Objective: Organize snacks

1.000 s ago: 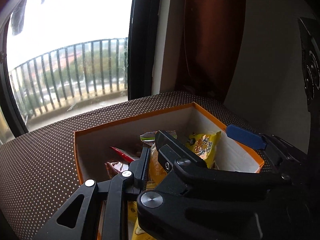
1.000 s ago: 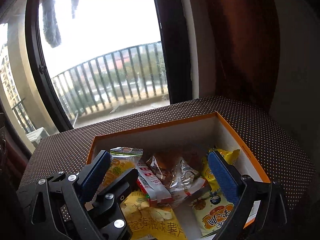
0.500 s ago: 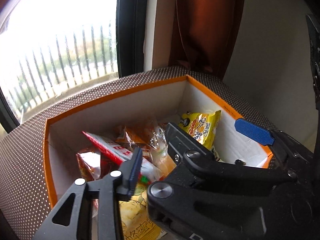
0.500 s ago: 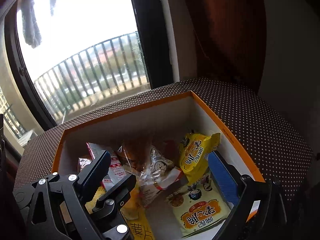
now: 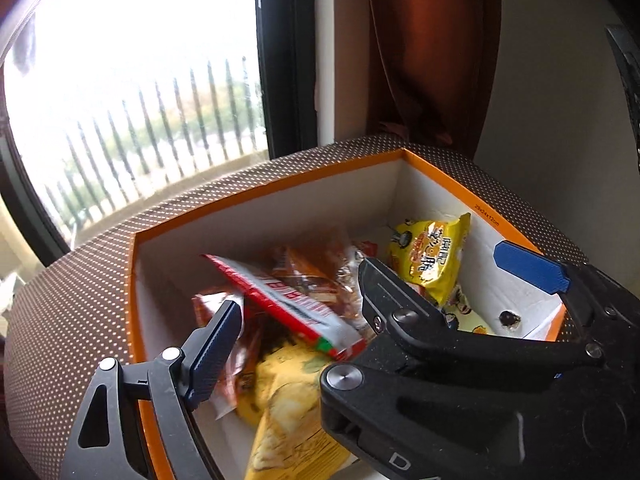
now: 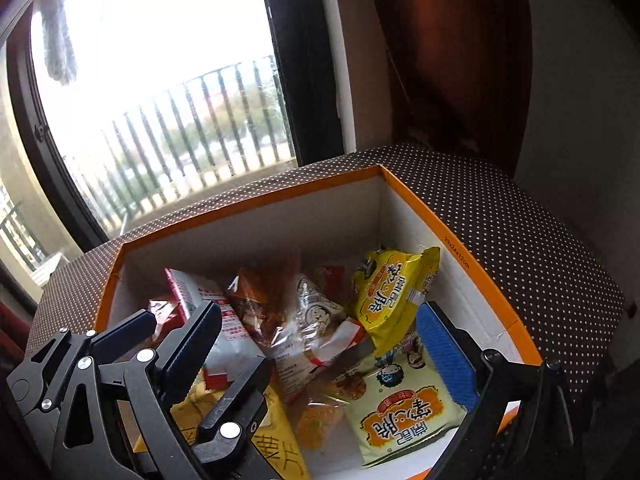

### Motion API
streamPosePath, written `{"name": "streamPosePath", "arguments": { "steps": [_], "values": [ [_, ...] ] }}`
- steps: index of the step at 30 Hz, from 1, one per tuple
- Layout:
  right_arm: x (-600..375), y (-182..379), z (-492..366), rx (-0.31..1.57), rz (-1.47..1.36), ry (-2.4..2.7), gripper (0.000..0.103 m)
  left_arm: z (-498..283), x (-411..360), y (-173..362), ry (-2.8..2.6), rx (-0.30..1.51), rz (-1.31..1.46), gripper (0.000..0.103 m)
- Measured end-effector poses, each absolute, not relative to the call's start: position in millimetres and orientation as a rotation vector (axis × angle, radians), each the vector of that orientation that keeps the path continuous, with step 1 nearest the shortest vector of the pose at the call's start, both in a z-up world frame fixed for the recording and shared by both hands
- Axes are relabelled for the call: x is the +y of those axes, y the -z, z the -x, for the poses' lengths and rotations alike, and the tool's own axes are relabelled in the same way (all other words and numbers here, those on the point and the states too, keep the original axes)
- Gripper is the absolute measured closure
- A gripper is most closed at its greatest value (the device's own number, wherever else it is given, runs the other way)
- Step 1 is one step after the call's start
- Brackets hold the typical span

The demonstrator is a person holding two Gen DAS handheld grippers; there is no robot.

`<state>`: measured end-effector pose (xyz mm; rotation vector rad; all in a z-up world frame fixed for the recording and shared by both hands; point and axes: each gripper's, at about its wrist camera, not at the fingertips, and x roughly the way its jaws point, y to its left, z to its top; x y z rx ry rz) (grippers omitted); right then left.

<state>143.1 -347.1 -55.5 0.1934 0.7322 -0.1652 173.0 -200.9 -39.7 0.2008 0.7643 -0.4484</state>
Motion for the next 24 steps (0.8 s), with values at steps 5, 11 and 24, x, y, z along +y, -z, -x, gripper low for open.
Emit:
{"name": "streamPosePath", "arguments": {
  "steps": [5, 11, 24],
  "values": [
    [-329, 48, -136, 0.715, -0.164, 0.14, 0.004, -161, -181, 31, 0.428, 0.728, -0.175, 0.016],
    [-302, 33, -122, 0.684, -0.142, 0.101, 0.004, -141, -152, 17, 0.369, 0.662, -0.146, 0.009],
    [-230, 1, -79, 0.594, -0.102, -0.041, 0.004, -88, -73, -10, 0.217, 0.544, -0.084, 0.001]
  ]
}}
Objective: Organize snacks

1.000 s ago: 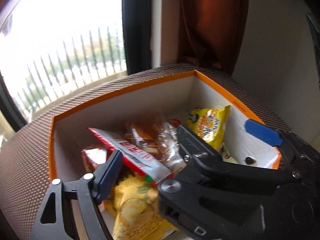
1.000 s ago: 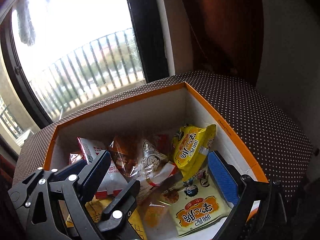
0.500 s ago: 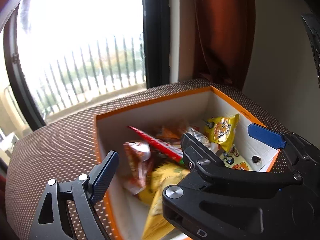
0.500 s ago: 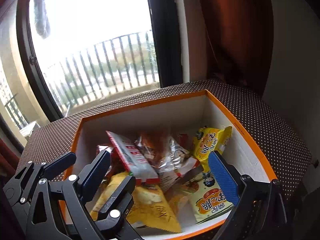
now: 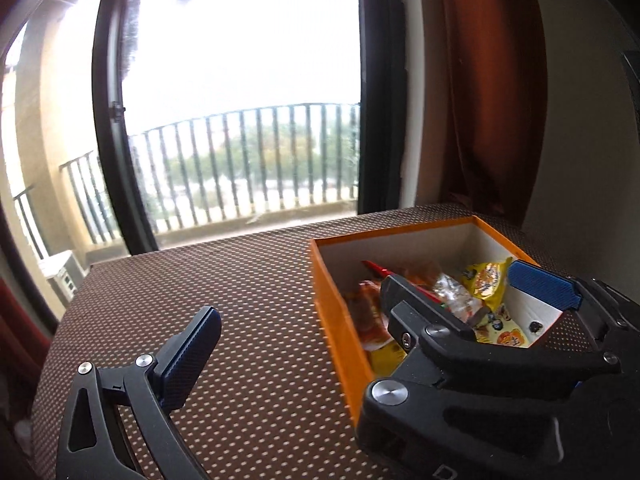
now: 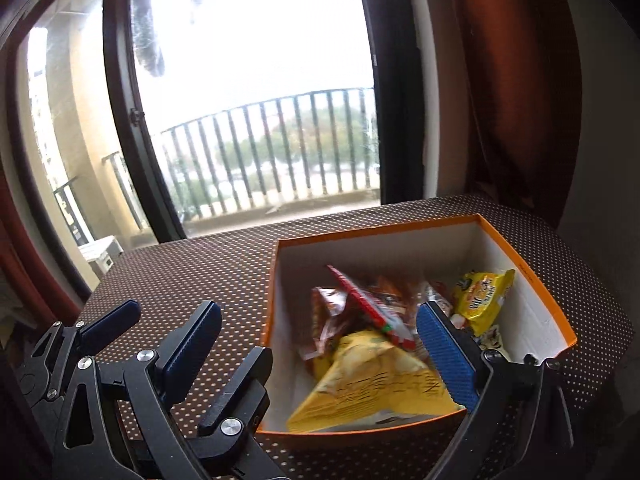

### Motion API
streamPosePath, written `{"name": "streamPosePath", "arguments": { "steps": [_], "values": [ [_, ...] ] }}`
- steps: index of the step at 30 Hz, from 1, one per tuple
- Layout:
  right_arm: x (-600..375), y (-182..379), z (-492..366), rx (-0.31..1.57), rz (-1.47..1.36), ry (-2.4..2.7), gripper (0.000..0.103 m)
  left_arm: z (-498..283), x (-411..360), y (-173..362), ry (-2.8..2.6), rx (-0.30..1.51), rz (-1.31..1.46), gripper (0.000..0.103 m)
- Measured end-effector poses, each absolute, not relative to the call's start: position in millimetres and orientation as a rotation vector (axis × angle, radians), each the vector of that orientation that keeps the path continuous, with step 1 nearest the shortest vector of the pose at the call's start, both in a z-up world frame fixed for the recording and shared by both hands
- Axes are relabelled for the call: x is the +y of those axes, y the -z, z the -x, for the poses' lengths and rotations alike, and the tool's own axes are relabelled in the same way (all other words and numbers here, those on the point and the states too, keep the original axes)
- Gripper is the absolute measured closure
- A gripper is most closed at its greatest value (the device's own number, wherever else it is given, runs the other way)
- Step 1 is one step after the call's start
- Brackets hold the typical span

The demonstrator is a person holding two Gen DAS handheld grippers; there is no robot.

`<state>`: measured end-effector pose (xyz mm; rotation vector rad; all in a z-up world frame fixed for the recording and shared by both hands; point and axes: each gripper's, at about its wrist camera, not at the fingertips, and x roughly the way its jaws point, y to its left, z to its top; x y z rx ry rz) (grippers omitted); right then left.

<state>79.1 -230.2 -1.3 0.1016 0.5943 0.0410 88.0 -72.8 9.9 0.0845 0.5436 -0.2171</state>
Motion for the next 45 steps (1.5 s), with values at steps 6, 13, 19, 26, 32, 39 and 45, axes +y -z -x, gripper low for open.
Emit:
{"name": "streamPosePath", "arguments": {
  "steps": [6, 13, 19, 26, 32, 39, 45],
  "values": [
    [-199, -4, -62, 0.573, -0.097, -0.104, 0.004, -65, -42, -12, 0.123, 0.5, -0.064, 0.001],
    [-176, -6, -44, 0.539, -0.106, -0.16, 0.004, -45, -7, -10, 0.031, 0.485, -0.016, 0.001],
    [-167, -2, -31, 0.533, -0.087, -0.197, 0.004, -27, 6, -5, -0.046, 0.469, -0.003, 0.001],
    [-169, 1, -17, 0.518, -0.094, -0.207, 0.004, -16, 7, -4, -0.056, 0.464, 0.001, 0.001],
    [-172, 0, -13, 0.503, -0.096, -0.204, 0.004, -15, 4, -6, -0.05, 0.458, 0.001, 0.001],
    [-175, 1, -11, 0.5, -0.105, -0.2, 0.004, -14, 3, -4, -0.05, 0.456, -0.002, 0.001],
    [-177, 0, -11, 0.498, -0.105, -0.199, 0.004, -12, 3, -5, -0.061, 0.445, -0.007, 0.001]
  ]
}}
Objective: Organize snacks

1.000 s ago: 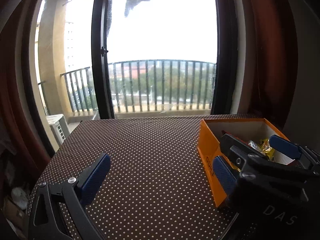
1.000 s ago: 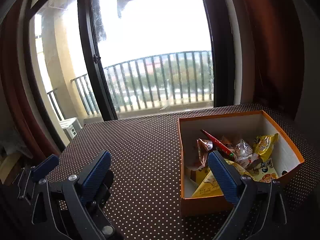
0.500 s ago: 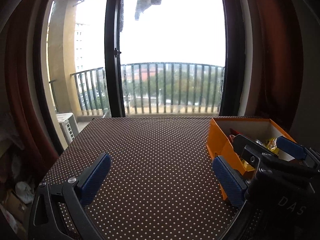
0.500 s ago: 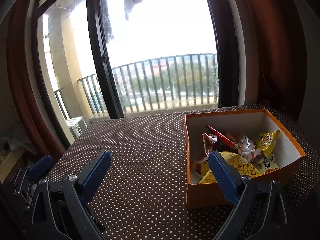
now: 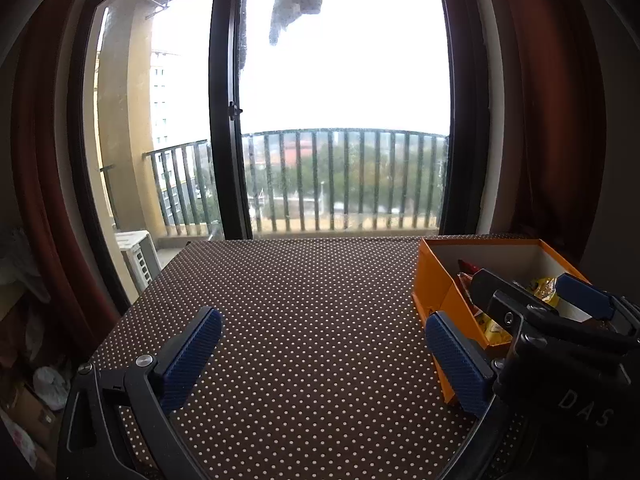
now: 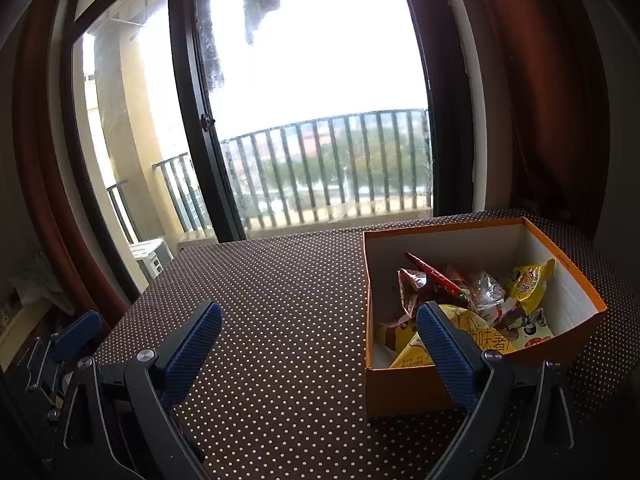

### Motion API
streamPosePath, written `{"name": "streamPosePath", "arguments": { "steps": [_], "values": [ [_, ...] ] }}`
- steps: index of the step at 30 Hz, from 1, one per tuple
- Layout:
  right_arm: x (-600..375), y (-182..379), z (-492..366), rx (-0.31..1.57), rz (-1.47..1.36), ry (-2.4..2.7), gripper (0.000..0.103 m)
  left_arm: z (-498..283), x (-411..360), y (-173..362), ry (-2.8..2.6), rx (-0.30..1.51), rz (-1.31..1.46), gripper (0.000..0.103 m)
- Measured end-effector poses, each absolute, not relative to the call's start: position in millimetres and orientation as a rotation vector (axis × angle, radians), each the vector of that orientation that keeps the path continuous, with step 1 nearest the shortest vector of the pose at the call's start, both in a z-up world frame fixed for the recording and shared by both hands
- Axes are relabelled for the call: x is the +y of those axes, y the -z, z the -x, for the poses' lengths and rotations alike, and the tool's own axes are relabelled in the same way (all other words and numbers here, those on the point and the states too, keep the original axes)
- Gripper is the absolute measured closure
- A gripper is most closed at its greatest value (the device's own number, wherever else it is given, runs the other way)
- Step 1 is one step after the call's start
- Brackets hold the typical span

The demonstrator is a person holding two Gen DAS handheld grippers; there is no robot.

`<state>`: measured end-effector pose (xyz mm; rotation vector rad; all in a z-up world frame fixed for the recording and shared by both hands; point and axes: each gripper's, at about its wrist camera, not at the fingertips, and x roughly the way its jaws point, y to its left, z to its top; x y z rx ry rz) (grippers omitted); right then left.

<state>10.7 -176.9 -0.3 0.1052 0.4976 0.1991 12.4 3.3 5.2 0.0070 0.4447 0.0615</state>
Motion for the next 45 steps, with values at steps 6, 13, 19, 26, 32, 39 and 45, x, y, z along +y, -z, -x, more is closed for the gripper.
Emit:
{"name": "streamPosePath", "arguments": {
  "steps": [6, 13, 19, 26, 32, 39, 45],
  "values": [
    [-178.5, -0.3, -10.8, 0.494, -0.104, -0.194, 0.004, -12.1, 3.8, -4.4, -0.059, 0.447, -0.009, 0.001],
    [-179.2, 1.3, -11.9, 0.5, -0.105, -0.192, 0.004, -13.1, 3.9, -2.4, -0.055, 0.455, -0.01, 0.001],
    [-178.5, 1.2, -10.6, 0.489, -0.099, -0.187, 0.004, -10.2, 3.9, -4.8, -0.067, 0.439, -0.023, 0.001],
    [-177.7, 1.1, -11.3, 0.487, -0.101, -0.193, 0.004, -9.8, 6.9, -3.4, -0.064, 0.446, -0.015, 0.001],
    [-177.5, 1.5, -11.4, 0.489, -0.102, -0.194, 0.004, -9.3, 7.8, -3.6, -0.06, 0.45, -0.01, 0.001],
    [-177.5, 1.8, -11.3, 0.488, -0.102, -0.194, 0.004, -8.7, 7.6, -3.8, -0.061, 0.449, -0.01, 0.001],
    [-177.3, 2.1, -11.3, 0.487, -0.101, -0.193, 0.004, -9.1, 8.1, -3.6, -0.058, 0.451, -0.008, 0.001]
  ]
}}
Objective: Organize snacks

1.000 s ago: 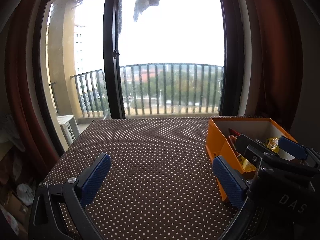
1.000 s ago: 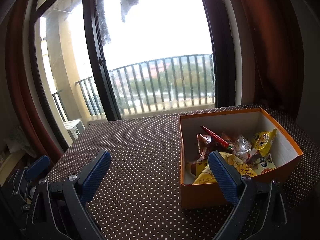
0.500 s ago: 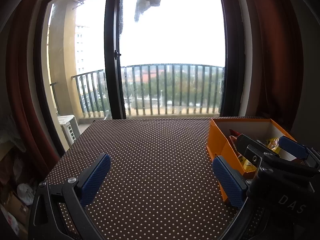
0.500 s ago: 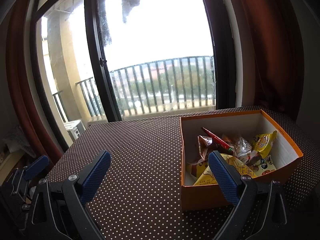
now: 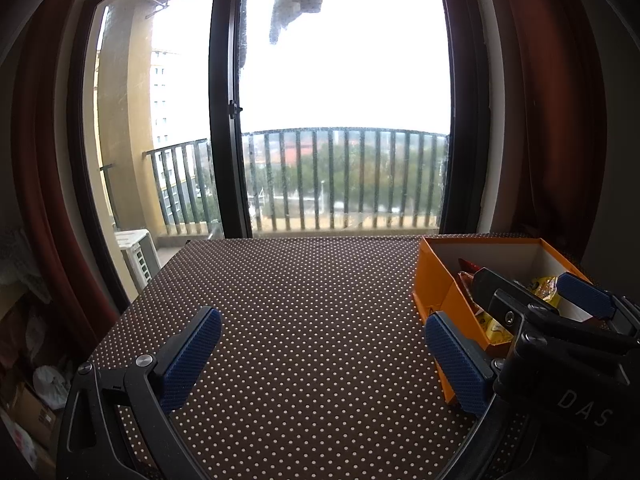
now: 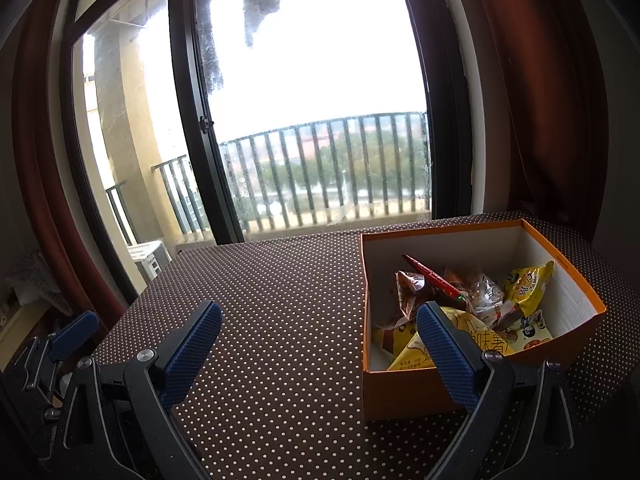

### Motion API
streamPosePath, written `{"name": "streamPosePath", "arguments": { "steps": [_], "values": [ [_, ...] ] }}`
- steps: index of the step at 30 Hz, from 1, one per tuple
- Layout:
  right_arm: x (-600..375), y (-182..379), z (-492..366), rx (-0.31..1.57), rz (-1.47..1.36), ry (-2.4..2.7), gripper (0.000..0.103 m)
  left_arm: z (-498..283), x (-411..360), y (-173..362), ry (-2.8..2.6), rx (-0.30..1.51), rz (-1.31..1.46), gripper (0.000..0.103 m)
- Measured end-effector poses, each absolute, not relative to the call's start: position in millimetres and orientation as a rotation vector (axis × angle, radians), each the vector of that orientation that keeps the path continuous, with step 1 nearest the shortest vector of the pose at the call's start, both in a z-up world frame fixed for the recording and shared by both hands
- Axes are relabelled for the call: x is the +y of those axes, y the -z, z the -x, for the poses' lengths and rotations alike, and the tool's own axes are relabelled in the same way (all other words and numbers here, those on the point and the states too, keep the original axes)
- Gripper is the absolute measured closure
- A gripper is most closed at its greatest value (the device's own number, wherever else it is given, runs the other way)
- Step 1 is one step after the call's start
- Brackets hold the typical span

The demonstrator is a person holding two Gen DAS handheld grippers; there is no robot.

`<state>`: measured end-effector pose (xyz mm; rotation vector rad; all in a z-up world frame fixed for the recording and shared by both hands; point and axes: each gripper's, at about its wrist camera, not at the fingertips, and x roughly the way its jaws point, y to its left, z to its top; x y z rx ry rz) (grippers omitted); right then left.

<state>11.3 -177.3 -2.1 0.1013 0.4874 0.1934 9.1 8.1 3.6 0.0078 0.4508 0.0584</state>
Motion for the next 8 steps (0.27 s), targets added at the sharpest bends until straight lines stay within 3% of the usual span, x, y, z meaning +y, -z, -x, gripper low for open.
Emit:
{"name": "streamPosePath", "arguments": {
  "steps": [8],
  "values": [
    [-177.5, 1.9, -11.2, 0.486, -0.104, -0.192, 0.004, -11.2, 7.2, -3.5, -0.053, 0.452, -0.006, 0.001]
  ]
}}
